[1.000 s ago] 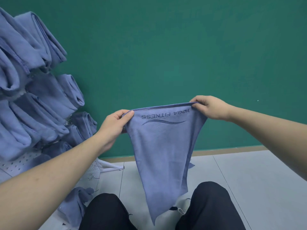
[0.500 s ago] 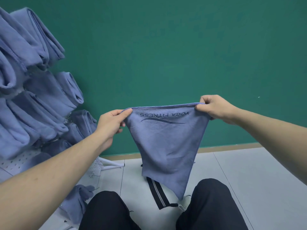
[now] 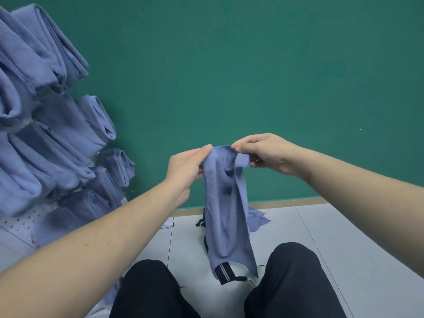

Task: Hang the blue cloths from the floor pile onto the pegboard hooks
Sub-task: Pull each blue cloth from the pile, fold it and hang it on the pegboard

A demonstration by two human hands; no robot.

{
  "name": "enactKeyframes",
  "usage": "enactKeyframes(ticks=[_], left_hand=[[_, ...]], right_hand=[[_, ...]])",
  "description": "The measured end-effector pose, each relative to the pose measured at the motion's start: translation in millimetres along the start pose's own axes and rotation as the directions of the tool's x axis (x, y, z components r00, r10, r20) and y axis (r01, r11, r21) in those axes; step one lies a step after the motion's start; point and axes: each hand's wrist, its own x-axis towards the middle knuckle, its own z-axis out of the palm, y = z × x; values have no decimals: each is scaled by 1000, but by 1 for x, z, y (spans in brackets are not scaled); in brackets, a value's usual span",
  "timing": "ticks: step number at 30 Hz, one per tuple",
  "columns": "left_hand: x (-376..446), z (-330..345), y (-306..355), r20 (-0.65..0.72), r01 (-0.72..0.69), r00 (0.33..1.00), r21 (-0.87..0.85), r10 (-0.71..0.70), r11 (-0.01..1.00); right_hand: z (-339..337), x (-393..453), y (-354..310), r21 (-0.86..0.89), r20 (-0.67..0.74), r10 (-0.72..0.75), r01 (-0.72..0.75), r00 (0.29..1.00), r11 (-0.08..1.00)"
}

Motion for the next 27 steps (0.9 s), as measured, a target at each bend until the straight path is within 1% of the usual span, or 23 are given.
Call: enactKeyframes(ticks=[3,4,5,6,9,11,14,17,19,23,25,26,27], left_hand=[[-5,12,2,43,3,999,-10,-2,1000],[-6,13,2,41,6,999,-16,-6,1000],[-7,14,2,35,9,999,-25,-8,1000],[-7,14,2,34,12,999,-31,-11,999],[-9,15,-1,58,15,998,-37,-13,999],[-10,17,-3,73,-5,997,-13,6,1000],[-13,18,-2,97,-4,995,-14,5,1000],[-14,19,-1,152,-7,988,-1,7,1000],[-16,19,-1,180,-14,984,7,12,1000],[-18,15,1,252,-6,968,-29,13,1000],[-19,11,0,330,-54,943,0,51,999],[-20,10,-1,353,-87,933,15,76,996],[-20,9,-2,348,-109,933,23,94,994]], right_hand=[[1,-7,-9,-70,199,30,-16,980,997],[0,-8,-10,-116,254,33,-4,967,993],[-1,-8,-11,-161,278,25,21,960,987],[-2,-8,-10,-197,258,4,48,966,979],[0,-8,-7,-251,82,-115,132,990,959],[4,-9,-8,-286,33,-180,182,983,941],[6,-9,-11,-386,23,-266,254,964,887],[8,-6,-14,-480,48,-350,329,935,813],[8,-5,-13,-503,34,-340,310,940,807],[6,-2,-10,-472,9,-330,295,944,831],[4,-3,-10,-483,7,-341,302,940,822],[4,-4,-10,-502,7,-346,302,938,810],[4,-4,-11,-518,7,-348,301,937,800]])
